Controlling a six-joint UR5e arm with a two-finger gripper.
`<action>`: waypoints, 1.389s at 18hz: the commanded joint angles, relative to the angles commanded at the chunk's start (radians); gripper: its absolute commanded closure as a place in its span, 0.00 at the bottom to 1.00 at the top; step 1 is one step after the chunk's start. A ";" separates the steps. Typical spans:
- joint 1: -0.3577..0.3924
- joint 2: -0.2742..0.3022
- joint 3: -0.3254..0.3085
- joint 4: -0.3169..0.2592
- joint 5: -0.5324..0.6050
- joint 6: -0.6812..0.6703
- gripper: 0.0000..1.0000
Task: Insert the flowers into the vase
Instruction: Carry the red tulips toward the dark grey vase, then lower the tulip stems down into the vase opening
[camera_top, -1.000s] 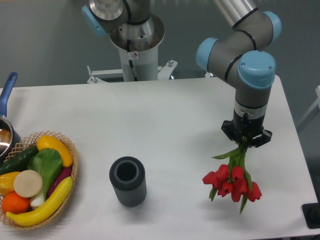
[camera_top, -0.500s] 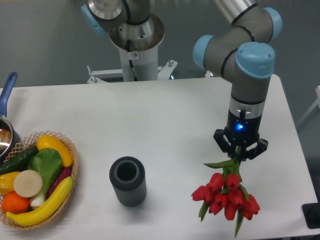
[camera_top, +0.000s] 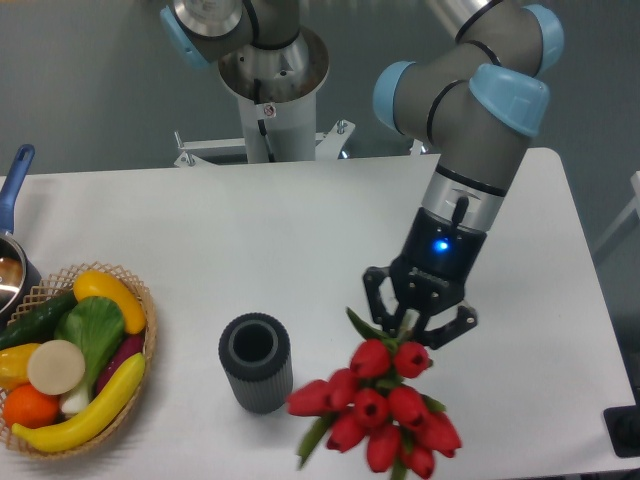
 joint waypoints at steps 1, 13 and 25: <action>-0.011 0.000 -0.002 0.020 -0.026 -0.011 0.97; -0.061 -0.011 -0.051 0.101 -0.290 0.014 0.95; -0.060 -0.012 -0.210 0.105 -0.336 0.221 0.92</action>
